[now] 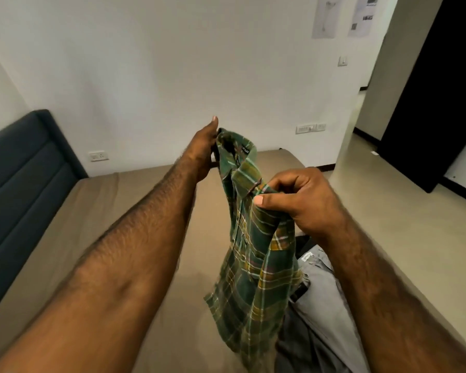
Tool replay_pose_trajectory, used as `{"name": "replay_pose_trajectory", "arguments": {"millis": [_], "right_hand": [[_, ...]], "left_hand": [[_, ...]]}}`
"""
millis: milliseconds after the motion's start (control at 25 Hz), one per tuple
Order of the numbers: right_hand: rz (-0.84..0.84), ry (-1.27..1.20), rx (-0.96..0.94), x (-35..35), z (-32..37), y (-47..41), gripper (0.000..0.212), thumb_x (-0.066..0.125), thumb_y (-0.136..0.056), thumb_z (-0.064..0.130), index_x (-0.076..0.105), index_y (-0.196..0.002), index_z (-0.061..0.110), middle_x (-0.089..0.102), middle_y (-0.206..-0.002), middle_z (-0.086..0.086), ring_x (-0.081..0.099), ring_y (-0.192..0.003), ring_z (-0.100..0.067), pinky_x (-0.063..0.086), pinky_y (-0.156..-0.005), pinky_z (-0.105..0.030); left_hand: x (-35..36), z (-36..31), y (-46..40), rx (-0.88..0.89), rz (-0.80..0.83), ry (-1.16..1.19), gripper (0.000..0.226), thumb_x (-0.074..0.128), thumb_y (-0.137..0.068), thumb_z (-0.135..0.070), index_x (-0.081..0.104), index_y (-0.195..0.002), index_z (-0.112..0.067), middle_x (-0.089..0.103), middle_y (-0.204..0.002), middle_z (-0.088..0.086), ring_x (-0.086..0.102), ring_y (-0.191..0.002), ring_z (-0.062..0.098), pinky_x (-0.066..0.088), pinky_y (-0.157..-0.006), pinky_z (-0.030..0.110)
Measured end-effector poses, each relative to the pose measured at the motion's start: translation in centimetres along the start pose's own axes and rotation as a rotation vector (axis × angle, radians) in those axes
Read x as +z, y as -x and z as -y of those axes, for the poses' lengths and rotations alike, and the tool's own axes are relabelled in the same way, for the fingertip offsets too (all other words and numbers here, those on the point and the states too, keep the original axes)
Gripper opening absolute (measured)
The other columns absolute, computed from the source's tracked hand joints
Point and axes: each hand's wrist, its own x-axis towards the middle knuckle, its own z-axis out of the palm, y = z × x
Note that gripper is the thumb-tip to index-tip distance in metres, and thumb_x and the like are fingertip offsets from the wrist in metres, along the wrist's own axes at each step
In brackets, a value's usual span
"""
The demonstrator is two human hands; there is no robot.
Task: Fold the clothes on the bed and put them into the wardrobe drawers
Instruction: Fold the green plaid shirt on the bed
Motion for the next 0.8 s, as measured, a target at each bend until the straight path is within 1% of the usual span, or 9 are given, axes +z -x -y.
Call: {"name": "replay_pose_trajectory", "arguments": {"millis": [120, 240, 320, 440, 480, 560, 680, 760, 800], "right_hand": [[0.139, 0.051, 0.023, 3.9, 0.7, -0.4, 0.011, 0.088, -0.081, 0.021, 0.078, -0.076, 0.019, 0.076, -0.079, 0.003, 0.075, -0.078, -0.014, 0.064, -0.075, -0.040], [0.343, 0.139, 0.016, 12.7, -0.7, -0.7, 0.012, 0.085, -0.084, 0.029, 0.077, -0.079, 0.021, 0.074, -0.078, 0.008, 0.071, -0.075, -0.006, 0.064, -0.077, -0.039], [0.487, 0.184, 0.020, 20.2, -3.1, 0.1, 0.009, 0.081, -0.089, 0.030, 0.078, -0.090, 0.022, 0.072, -0.081, 0.007, 0.069, -0.075, -0.007, 0.063, -0.076, -0.039], [0.791, 0.219, -0.016, 32.7, -8.5, 1.7, 0.032, 0.074, -0.095, 0.026, 0.071, -0.126, 0.021, 0.070, -0.117, 0.001, 0.064, -0.107, -0.017, 0.057, -0.097, -0.042], [0.858, 0.226, -0.019, 36.2, -10.8, 2.5, 0.039, 0.074, -0.095, 0.026, 0.067, -0.133, 0.019, 0.066, -0.128, -0.002, 0.061, -0.117, -0.020, 0.053, -0.104, -0.043], [0.893, 0.194, 0.130, 42.4, -16.2, 4.6, 0.045, 0.075, -0.094, 0.028, 0.065, -0.137, 0.021, 0.064, -0.136, -0.003, 0.061, -0.123, -0.022, 0.051, -0.108, -0.041], [0.817, 0.178, 0.501, 46.6, -24.6, 8.4, 0.029, 0.071, -0.097, 0.027, 0.071, -0.125, 0.024, 0.070, -0.121, 0.002, 0.067, -0.105, -0.015, 0.059, -0.095, -0.036], [0.663, 0.224, 0.668, 47.1, -30.0, 10.3, 0.011, 0.063, -0.100, 0.027, 0.073, -0.104, 0.025, 0.072, -0.099, 0.004, 0.068, -0.091, -0.013, 0.062, -0.087, -0.037], [0.578, 0.264, 0.725, 46.6, -32.5, 11.1, 0.015, 0.059, -0.102, 0.027, 0.072, -0.094, 0.024, 0.071, -0.091, 0.003, 0.067, -0.084, -0.013, 0.062, -0.084, -0.038]], "left_hand": [[-3.7, 0.9, 0.9, -0.028, -0.016, 0.001, 0.068, 0.053, -0.091, -0.075, 0.068, -0.121, -0.016, 0.076, -0.115, 0.005, 0.068, -0.111, 0.025, 0.052, -0.097, 0.046], [-11.6, 3.2, 1.4, -0.105, -0.068, -0.070, 0.052, 0.055, -0.100, -0.061, 0.066, -0.114, -0.013, 0.072, -0.112, 0.010, 0.067, -0.094, 0.024, 0.051, -0.085, 0.038], [-17.9, 6.9, 2.3, -0.214, -0.093, -0.293, 0.053, 0.058, -0.100, -0.060, 0.066, -0.122, -0.012, 0.069, -0.122, 0.010, 0.064, -0.107, 0.027, 0.047, -0.089, 0.041], [-27.7, 15.0, 4.1, -0.436, -0.291, -0.852, 0.083, 0.074, -0.092, -0.054, 0.037, -0.157, -0.017, 0.052, -0.151, 0.015, 0.052, -0.135, 0.040, 0.048, -0.107, 0.052], [-30.3, 18.3, 5.2, -0.498, -0.363, -1.039, 0.085, 0.074, -0.092, -0.050, 0.032, -0.159, -0.019, 0.050, -0.152, 0.018, 0.052, -0.135, 0.042, 0.050, -0.105, 0.052], [-34.0, 25.6, 8.7, -0.534, -0.413, -1.238, 0.074, 0.071, -0.094, -0.048, 0.036, -0.152, -0.019, 0.056, -0.146, 0.018, 0.057, -0.128, 0.042, 0.054, -0.096, 0.049], [-35.8, 37.5, 15.1, -0.554, -0.137, -1.303, 0.069, 0.070, -0.092, -0.050, 0.042, -0.150, -0.025, 0.057, -0.145, 0.010, 0.057, -0.128, 0.035, 0.053, -0.103, 0.047], [-35.0, 43.9, 18.6, -0.558, 0.108, -1.272, 0.074, 0.072, -0.090, -0.052, 0.040, -0.154, -0.031, 0.051, -0.154, 0.005, 0.050, -0.138, 0.029, 0.046, -0.114, 0.049], [-34.0, 46.2, 20.1, -0.561, 0.220, -1.255, 0.075, 0.073, -0.090, -0.053, 0.040, -0.155, -0.033, 0.050, -0.155, 0.003, 0.048, -0.140, 0.027, 0.043, -0.117, 0.049]]}}
